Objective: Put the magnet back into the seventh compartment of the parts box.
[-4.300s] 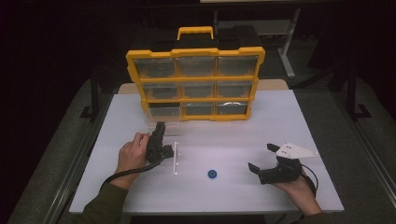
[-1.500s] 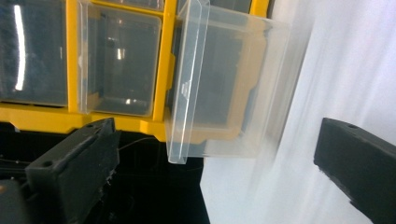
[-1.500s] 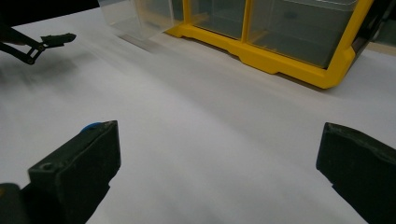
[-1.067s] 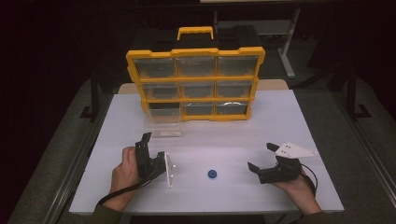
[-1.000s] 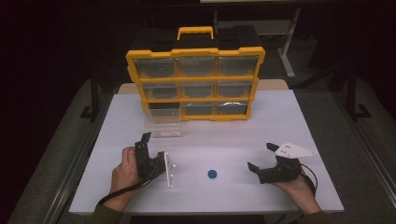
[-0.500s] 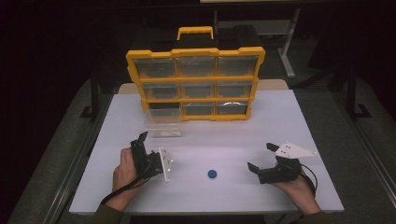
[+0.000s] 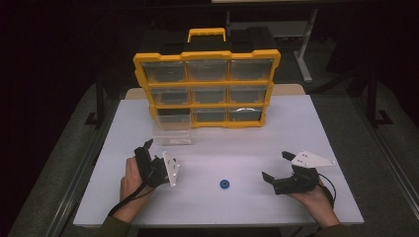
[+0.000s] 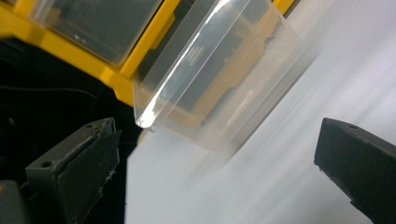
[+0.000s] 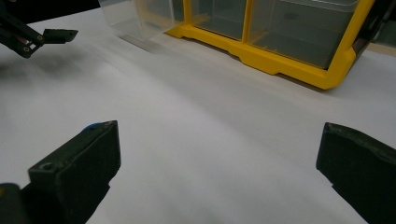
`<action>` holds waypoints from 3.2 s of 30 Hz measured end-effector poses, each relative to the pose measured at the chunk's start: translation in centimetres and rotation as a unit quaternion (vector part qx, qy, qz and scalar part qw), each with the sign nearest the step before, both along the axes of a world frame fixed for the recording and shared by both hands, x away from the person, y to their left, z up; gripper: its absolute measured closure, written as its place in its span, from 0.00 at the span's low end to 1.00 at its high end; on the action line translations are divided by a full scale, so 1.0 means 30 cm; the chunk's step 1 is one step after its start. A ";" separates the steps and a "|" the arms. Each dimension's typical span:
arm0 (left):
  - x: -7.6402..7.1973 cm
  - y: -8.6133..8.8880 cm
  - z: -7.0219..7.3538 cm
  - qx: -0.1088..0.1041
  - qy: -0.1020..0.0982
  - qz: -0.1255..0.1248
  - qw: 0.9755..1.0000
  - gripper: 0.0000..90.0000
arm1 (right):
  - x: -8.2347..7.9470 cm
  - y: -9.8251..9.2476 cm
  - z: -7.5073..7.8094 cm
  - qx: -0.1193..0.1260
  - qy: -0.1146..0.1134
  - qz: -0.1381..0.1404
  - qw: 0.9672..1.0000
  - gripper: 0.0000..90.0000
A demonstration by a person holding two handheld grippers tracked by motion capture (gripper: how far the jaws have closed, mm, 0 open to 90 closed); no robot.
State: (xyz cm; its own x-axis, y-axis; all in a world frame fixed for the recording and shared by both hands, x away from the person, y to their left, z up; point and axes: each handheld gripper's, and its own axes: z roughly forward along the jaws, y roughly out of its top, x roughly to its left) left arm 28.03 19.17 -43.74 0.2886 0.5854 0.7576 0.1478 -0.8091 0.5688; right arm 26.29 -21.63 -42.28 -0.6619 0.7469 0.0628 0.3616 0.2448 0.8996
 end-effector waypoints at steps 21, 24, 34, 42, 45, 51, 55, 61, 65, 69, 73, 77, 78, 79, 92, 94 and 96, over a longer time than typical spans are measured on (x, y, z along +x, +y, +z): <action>0.035 0.060 0.017 -0.141 0.056 0.025 0.988 0.00 | 0.002 0.002 -0.002 -0.001 -0.001 0.001 1.000 0.00; 0.042 0.069 0.018 -0.164 0.065 0.027 0.984 0.00 | 0.002 0.002 -0.002 -0.001 0.000 0.001 1.000 0.00; 0.055 0.099 0.026 -0.218 0.094 0.030 0.971 0.00 | 0.003 0.002 -0.003 0.000 0.000 0.001 1.000 0.00; 0.074 0.125 0.023 -0.294 0.118 0.032 0.948 0.00 | 0.002 0.000 -0.001 -0.001 0.000 0.001 1.000 0.00; 0.082 0.141 0.025 -0.309 0.129 0.032 0.942 0.00 | 0.001 0.000 -0.001 0.000 0.000 0.001 1.000 0.00; 0.091 0.164 0.026 -0.346 0.155 0.040 0.924 0.00 | 0.001 0.000 -0.001 -0.001 0.000 0.001 1.000 0.00; 0.095 0.171 0.028 -0.349 0.160 0.033 0.923 0.00 | 0.001 0.001 -0.001 -0.001 0.000 0.002 1.000 0.00; 0.093 0.180 0.043 -0.357 0.164 0.005 0.920 0.00 | 0.000 -0.001 -0.001 -0.001 0.000 0.001 1.000 0.00; 0.078 0.189 0.048 -0.356 0.173 -0.028 0.918 0.00 | -0.001 -0.001 -0.002 0.000 -0.001 0.000 1.000 0.00; 0.058 0.210 0.054 -0.349 0.187 -0.050 0.917 0.00 | -0.002 -0.003 -0.002 0.000 -0.001 0.000 1.000 0.00; 0.039 0.217 0.056 -0.360 0.194 -0.071 0.910 0.00 | -0.005 -0.001 0.000 -0.001 0.000 0.001 1.000 0.00; 0.016 0.217 0.053 -0.360 0.197 -0.087 0.908 0.00 | -0.003 0.000 -0.001 -0.002 -0.001 0.002 1.000 0.00; 0.011 0.218 0.052 -0.362 0.197 -0.090 0.907 0.00 | -0.003 0.001 -0.001 -0.002 -0.001 0.002 1.000 0.00; 0.006 0.218 0.052 -0.364 0.198 -0.093 0.906 0.00 | -0.003 0.001 -0.001 -0.002 0.000 0.002 1.000 0.00; -0.047 0.238 0.051 -0.376 0.187 -0.131 0.898 0.00 | -0.002 0.003 -0.003 -0.002 0.002 0.005 1.000 0.00; -0.052 0.240 0.049 -0.374 0.189 -0.132 0.898 0.00 | -0.002 0.004 -0.003 -0.001 0.002 0.006 1.000 0.00; -0.059 0.243 0.047 -0.377 0.192 -0.133 0.896 0.00 | -0.002 0.004 -0.004 -0.001 0.003 0.006 1.000 0.00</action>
State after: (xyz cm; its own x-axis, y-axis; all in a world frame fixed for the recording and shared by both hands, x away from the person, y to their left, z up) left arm 26.25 26.47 -42.34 0.6482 0.7614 -0.0100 0.3086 -0.2507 0.9175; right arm 26.22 -21.50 -42.38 -0.6709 0.7387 0.0651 0.3638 0.2514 0.8969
